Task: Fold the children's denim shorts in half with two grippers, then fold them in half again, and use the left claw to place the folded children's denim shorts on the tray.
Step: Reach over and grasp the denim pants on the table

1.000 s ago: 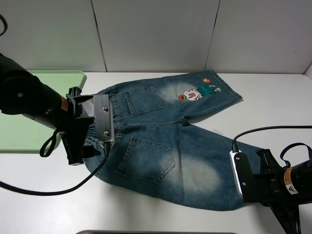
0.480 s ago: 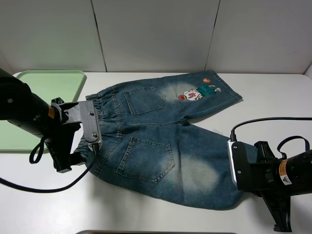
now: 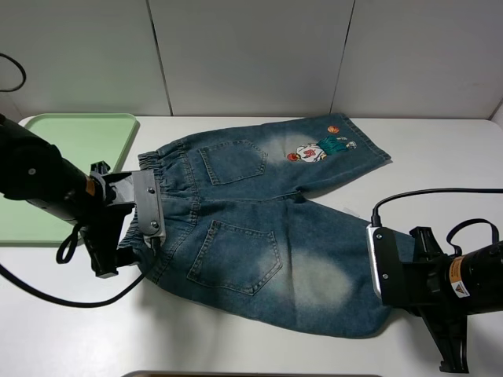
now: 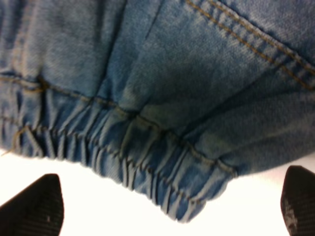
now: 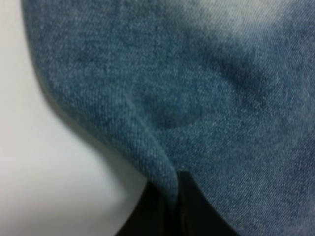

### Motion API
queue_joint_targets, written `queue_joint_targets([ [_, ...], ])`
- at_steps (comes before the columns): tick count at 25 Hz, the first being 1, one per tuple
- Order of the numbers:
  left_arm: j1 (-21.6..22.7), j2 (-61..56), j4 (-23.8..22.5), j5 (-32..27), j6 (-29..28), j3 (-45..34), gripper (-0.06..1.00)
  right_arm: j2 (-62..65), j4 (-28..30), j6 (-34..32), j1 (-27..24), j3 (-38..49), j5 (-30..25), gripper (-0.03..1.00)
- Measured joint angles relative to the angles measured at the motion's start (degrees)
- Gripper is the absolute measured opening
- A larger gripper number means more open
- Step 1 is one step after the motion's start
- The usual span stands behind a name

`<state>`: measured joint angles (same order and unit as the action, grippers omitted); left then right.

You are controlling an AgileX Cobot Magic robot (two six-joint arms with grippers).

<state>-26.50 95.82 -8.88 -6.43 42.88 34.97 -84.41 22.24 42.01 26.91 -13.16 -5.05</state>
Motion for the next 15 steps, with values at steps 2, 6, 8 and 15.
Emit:
queue_joint_targets([
  [2,0.00,1.30,0.00,1.11,0.00,0.00,0.87,0.00,0.00,0.00,0.00,0.00,0.06,-0.02],
  [6,0.00,3.90,0.00,2.25,0.00,0.05,0.85,0.00,0.00,0.00,0.00,0.00,0.06,-0.02],
  [8,0.00,5.26,0.00,2.95,0.00,0.05,0.85,0.00,0.00,0.00,0.00,0.00,0.06,-0.02],
  [15,0.00,6.88,0.06,4.75,0.00,0.14,0.81,0.00,-0.17,-0.12,0.00,0.00,0.43,-0.02],
])
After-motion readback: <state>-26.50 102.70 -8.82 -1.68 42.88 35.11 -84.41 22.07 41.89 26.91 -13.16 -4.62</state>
